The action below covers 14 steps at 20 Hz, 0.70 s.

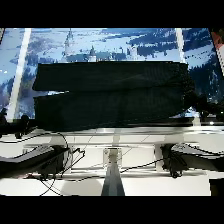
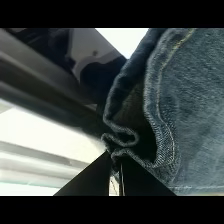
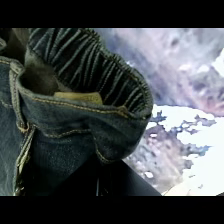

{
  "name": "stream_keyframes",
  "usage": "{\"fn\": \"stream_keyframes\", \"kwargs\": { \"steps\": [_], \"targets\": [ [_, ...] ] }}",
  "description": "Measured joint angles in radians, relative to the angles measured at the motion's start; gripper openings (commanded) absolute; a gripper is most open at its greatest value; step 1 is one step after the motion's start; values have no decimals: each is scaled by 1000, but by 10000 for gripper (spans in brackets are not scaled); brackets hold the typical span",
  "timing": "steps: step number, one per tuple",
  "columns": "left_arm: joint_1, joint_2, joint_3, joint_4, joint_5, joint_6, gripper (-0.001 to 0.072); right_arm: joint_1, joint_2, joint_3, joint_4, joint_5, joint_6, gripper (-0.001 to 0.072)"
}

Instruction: Fold the clothes and pants, and hang the long-sleeved shirts on hangers.

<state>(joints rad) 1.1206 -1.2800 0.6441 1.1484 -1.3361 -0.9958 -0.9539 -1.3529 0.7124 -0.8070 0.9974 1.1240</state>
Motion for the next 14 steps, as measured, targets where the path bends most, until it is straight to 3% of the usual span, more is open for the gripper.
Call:
{"fn": "stream_keyframes", "kwargs": {
  "steps": [6,14],
  "targets": [
    [2,11,51,-172,-120,232,28,0,104,5,-3,53,-58,21],
    [2,15,240,-603,-183,299,27,0,437,29,-2,40,-61,21]
  ]
}}
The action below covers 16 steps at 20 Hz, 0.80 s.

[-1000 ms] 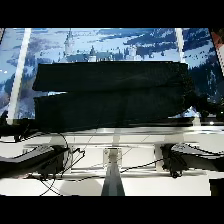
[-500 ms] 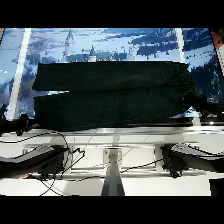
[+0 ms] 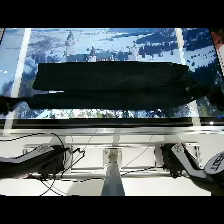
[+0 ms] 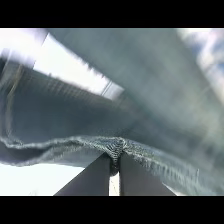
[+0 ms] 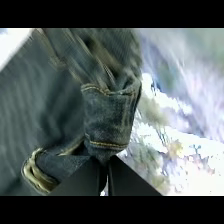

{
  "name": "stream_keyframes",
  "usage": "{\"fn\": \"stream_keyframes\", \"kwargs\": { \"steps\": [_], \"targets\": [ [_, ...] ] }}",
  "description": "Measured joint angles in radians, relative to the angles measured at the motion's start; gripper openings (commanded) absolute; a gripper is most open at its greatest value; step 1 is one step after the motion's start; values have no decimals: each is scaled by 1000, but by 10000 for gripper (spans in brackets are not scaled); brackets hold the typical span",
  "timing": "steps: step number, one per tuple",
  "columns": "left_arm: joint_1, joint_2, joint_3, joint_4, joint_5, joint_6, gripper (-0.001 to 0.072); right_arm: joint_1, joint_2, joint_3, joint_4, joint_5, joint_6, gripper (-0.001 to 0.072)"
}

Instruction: Fold the clothes and pants, and hang the long-sleeved shirts on hangers.

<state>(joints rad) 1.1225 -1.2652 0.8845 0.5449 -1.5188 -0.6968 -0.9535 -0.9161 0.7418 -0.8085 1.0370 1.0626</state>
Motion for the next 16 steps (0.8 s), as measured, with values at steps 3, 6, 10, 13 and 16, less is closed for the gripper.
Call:
{"fn": "stream_keyframes", "kwargs": {
  "steps": [3,6,10,13,16],
  "targets": [
    [-14,0,24,-154,37,-5,27,4,89,16,17,-4,50,20],
    [-66,0,33,-189,177,-71,26,43,144,23,49,-17,86,20],
    [-215,-3,38,-151,459,-159,25,178,125,26,34,-153,172,20],
    [-367,-32,62,-119,696,-201,25,304,38,26,17,-359,273,20],
    [-501,-113,134,-45,849,-256,25,403,-89,30,8,-551,368,20]
  ]
}}
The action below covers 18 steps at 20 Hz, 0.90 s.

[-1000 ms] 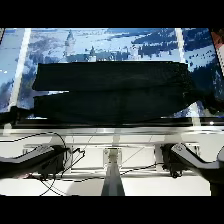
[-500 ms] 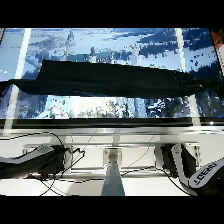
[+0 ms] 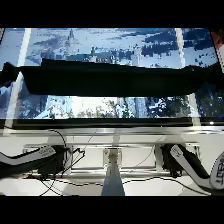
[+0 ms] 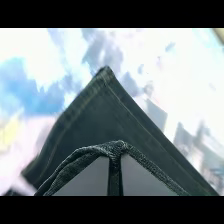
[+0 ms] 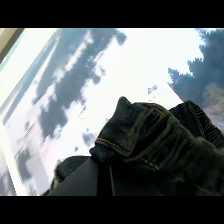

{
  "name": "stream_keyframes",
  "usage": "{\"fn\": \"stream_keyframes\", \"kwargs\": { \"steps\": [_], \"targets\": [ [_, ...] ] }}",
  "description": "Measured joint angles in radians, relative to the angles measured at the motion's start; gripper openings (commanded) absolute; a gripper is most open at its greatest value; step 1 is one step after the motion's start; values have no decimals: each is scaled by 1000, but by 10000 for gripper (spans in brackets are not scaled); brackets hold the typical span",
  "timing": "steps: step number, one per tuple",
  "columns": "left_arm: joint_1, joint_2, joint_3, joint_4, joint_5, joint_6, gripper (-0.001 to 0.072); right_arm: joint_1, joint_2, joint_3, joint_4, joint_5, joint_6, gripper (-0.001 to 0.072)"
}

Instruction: Fold the clothes and pants, and hang the long-sleeved shirts on hangers.

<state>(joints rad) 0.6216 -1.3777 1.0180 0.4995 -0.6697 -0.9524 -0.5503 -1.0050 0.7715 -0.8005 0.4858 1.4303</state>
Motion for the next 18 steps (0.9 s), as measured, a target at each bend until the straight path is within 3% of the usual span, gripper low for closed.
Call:
{"fn": "stream_keyframes", "kwargs": {
  "steps": [5,10,16,17,18],
  "targets": [
    [-137,-178,144,124,93,-93,26,85,-227,84,-5,-144,75,20],
    [-197,-282,232,102,160,-114,26,109,-410,231,6,-172,109,20],
    [-219,-307,263,51,235,-121,28,114,-495,341,14,-188,126,21],
    [-223,-309,265,34,251,-122,109,114,-499,351,15,-196,127,131],
    [-228,-310,266,21,268,-121,720,114,-503,357,16,-209,127,481]
  ]
}}
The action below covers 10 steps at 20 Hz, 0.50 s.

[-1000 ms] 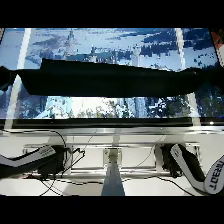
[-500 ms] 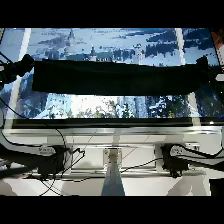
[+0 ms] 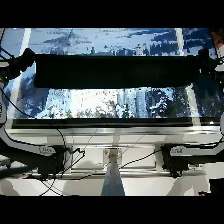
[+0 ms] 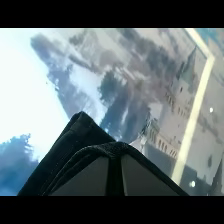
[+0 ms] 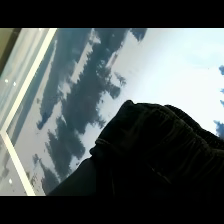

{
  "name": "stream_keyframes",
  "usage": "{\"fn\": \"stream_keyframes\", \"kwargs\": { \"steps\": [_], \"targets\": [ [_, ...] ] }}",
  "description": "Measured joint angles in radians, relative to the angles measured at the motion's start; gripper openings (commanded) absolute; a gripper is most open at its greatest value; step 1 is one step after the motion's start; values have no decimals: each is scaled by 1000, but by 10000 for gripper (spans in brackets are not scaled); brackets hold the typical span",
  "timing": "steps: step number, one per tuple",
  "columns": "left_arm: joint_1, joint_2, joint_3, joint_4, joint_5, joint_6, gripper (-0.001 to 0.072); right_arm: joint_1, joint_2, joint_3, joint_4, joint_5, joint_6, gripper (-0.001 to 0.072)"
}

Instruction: Fold the clothes and pants, and hang the long-sleeved shirts on hangers.

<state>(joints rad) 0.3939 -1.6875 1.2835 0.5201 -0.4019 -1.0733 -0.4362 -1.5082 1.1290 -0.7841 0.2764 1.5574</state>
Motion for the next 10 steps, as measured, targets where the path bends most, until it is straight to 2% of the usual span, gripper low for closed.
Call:
{"fn": "stream_keyframes", "kwargs": {
  "steps": [1,7,10],
  "targets": [
    [-4,-1,2,-11,27,6,709,0,-2,5,-3,-18,0,703],
    [-12,41,3,-4,-4,47,701,-3,19,16,-54,56,-5,688],
    [7,103,3,134,-109,58,687,-3,51,17,-124,143,-7,688]
  ]
}}
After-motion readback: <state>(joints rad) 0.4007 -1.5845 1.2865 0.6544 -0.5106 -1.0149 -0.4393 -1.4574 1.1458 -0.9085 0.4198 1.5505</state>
